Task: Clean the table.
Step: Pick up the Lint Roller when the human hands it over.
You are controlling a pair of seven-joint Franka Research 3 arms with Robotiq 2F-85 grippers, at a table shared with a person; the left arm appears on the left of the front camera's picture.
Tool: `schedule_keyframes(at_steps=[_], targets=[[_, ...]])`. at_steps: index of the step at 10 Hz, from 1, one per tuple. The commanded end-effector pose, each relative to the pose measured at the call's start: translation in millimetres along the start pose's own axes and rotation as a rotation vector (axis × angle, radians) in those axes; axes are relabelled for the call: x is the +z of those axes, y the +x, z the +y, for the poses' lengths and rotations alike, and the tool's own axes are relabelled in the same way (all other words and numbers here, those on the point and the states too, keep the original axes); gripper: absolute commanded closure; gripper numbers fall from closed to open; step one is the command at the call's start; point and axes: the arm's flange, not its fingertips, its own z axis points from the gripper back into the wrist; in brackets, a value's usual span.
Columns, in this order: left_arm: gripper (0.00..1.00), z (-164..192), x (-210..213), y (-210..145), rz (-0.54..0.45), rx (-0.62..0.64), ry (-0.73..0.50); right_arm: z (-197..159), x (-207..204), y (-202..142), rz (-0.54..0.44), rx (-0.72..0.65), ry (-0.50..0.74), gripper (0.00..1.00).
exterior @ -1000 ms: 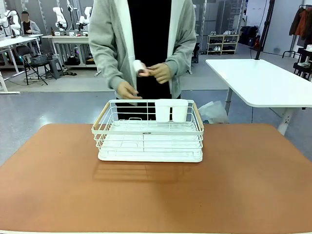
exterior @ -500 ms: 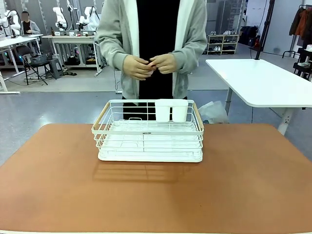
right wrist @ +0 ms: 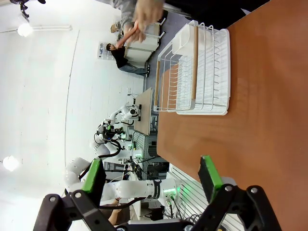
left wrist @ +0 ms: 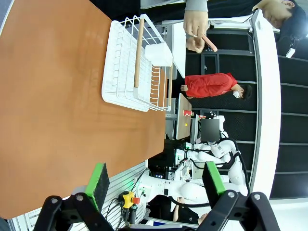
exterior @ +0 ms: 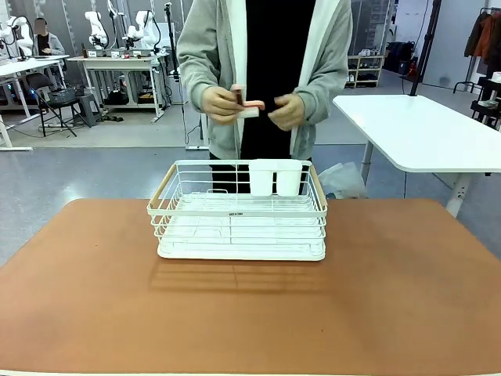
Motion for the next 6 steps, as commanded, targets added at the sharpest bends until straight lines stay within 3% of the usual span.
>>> schedule_keyframes(at_steps=[1, 6], targets=[[0.00, 0.4, 3.4, -2.6, 0.005, -0.022, -0.011, 3.1, -0.7, -2.0, -0.005, -0.013, 0.013, 0.00], [0.00, 0.4, 3.4, -2.6, 0.005, -0.022, -0.011, 3.1, -0.7, -2.0, -0.005, -0.013, 0.013, 0.00]])
